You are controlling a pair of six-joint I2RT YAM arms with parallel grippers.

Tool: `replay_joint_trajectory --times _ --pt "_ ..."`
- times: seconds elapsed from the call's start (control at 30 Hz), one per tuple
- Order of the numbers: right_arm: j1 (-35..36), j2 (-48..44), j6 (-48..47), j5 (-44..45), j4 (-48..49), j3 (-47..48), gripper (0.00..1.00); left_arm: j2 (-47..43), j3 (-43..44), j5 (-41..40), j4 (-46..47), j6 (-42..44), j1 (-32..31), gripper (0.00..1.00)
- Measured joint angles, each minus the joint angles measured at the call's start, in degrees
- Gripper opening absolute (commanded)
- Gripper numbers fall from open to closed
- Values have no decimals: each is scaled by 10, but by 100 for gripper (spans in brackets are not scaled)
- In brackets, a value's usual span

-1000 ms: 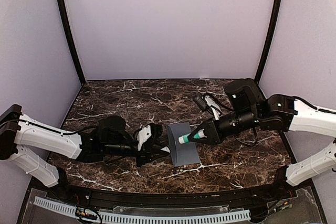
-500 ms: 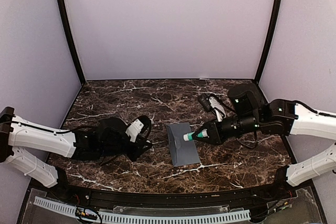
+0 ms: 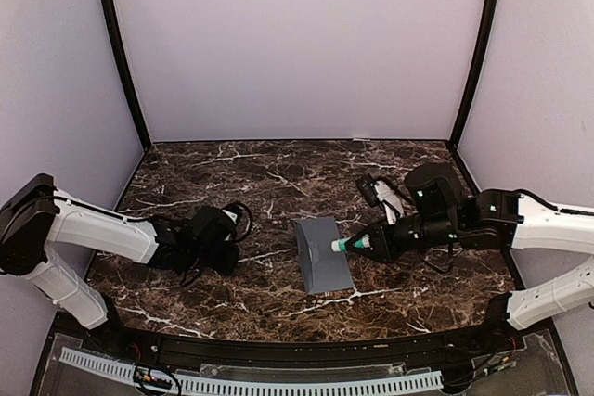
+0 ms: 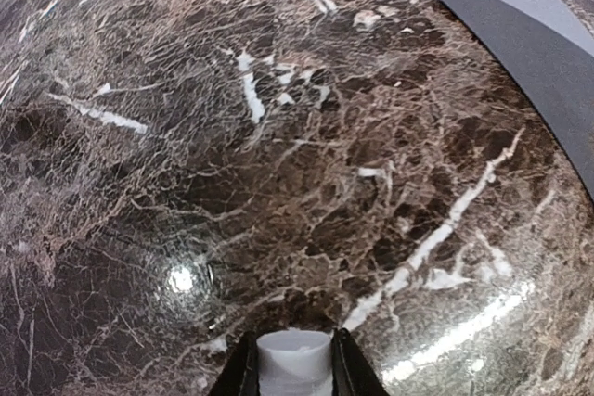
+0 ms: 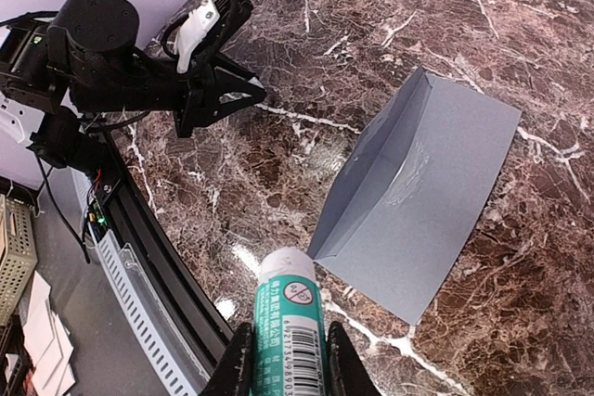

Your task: Place the letter into the envelope and seal it

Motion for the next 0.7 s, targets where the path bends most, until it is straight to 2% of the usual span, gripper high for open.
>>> replay_joint_trajectory --times 0.43,0.57,0.7 --pt "0 0 -7 2 14 -16 0 43 17 -12 -26 -37 20 7" --pt "0 0 -7 1 20 -17 0 47 20 -11 -25 -45 25 22" --pt "0 -3 -8 -1 21 -19 0 49 21 -10 -23 -50 28 31"
